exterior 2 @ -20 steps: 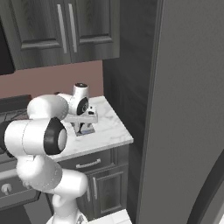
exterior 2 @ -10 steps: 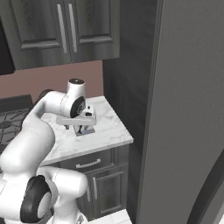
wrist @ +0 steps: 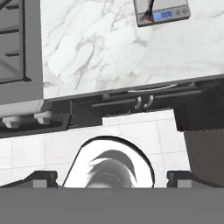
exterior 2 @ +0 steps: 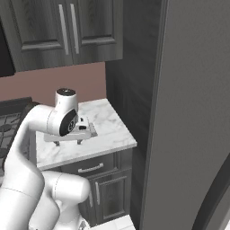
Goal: Take the fish from the fridge and place it on the digital scale on the counter by the fridge. Wait a few seconds for a reading, then move it to the plate on the dining counter.
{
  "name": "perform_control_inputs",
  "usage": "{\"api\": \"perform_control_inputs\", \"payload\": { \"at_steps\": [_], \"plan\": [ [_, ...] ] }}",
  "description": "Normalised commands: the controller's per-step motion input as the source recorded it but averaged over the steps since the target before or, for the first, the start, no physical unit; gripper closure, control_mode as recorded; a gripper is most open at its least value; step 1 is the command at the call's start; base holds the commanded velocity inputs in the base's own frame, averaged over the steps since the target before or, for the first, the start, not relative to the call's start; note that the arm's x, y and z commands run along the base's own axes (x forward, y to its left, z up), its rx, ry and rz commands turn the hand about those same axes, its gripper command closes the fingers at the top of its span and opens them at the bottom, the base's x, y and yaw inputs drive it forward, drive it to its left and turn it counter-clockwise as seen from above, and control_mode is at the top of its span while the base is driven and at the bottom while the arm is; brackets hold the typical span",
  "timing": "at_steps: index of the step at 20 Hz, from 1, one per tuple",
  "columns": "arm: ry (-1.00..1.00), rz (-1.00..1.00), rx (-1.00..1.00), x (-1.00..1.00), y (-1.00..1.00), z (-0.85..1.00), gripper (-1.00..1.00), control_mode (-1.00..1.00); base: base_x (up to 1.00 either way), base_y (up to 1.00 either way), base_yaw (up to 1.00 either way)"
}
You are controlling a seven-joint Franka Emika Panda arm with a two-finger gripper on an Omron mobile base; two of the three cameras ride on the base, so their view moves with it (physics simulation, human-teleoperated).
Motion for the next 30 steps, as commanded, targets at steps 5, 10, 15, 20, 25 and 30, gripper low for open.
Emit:
{"api": "perform_control_inputs", "payload": {
  "at_steps": [5,10,15,20,25,30],
  "plan": [
    [0.0,0.01,0.0,-0.01,0.0,0.0,-1.0,-1.0,0.0,0.0,0.0],
    [0.0,0.0,0.0,0.0,0.0,0.0,-1.0,-1.0,0.0,0.0,0.0],
    [0.0,0.0,0.0,0.0,0.0,0.0,-1.0,-1.0,0.0,0.0,0.0],
    [0.0,0.0,0.0,0.0,0.0,0.0,-1.0,-1.0,0.0,0.0,0.0],
    [0.0,0.0,0.0,0.0,0.0,0.0,-1.0,-1.0,0.0,0.0,0.0],
    [0.0,0.0,0.0,0.0,0.0,0.0,-1.0,-1.0,0.0,0.0,0.0]
  ]
}}
